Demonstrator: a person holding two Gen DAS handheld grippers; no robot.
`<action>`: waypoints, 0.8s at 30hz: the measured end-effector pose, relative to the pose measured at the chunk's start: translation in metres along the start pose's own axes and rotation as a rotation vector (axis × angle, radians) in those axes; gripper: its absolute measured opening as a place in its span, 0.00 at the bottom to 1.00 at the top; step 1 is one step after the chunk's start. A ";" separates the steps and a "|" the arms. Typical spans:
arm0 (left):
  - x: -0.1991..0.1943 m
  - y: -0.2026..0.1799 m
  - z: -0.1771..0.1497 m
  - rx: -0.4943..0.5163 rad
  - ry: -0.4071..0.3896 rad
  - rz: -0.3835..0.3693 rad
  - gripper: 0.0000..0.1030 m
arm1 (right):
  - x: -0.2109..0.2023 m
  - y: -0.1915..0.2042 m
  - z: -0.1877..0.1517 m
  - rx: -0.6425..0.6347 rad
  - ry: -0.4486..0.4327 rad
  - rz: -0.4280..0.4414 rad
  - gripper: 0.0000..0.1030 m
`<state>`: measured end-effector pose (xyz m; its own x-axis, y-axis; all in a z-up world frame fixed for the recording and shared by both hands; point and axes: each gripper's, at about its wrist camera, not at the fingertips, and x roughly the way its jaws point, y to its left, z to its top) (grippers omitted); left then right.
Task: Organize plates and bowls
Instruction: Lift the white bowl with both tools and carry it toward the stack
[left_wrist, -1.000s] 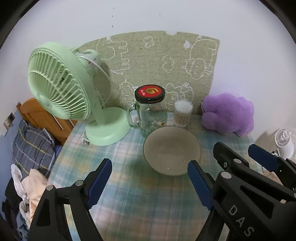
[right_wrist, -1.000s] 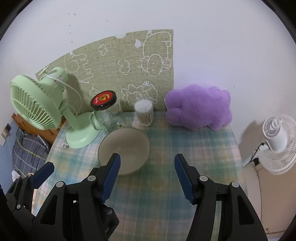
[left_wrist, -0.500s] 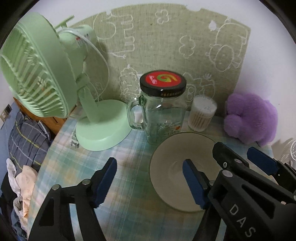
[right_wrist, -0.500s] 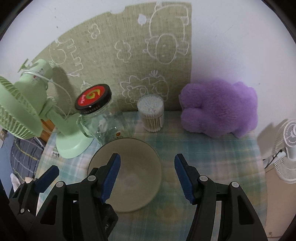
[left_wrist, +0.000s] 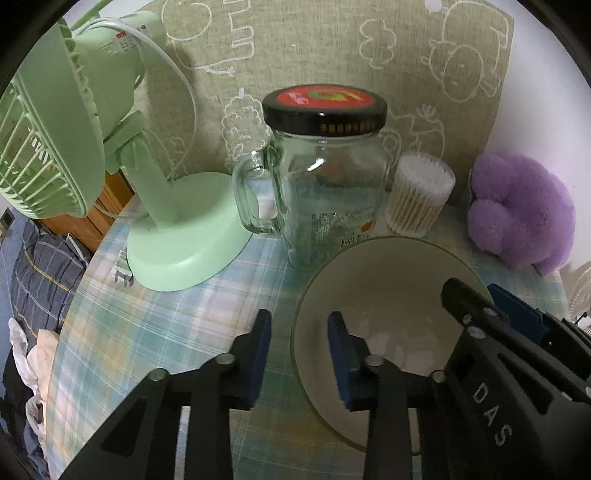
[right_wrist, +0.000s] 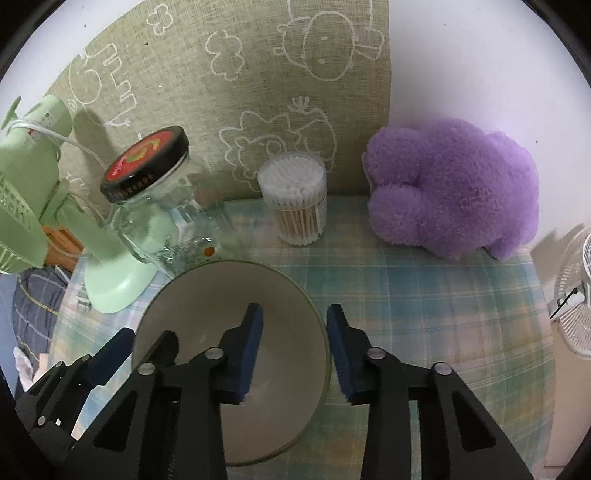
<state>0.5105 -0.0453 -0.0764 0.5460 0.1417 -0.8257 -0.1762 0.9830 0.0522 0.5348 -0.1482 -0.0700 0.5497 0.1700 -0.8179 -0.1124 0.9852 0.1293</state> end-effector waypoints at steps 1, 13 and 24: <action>0.001 -0.001 0.000 0.002 0.004 0.002 0.26 | 0.000 -0.001 0.000 0.000 -0.006 -0.006 0.31; 0.007 -0.010 0.002 0.016 0.010 0.016 0.17 | 0.007 -0.008 0.002 0.000 -0.006 -0.003 0.19; -0.005 -0.010 -0.001 0.046 0.010 0.022 0.17 | -0.007 -0.006 -0.003 -0.024 0.012 -0.009 0.17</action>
<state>0.5089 -0.0555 -0.0736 0.5342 0.1627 -0.8296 -0.1501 0.9840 0.0963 0.5293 -0.1556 -0.0668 0.5411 0.1610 -0.8254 -0.1276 0.9858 0.1087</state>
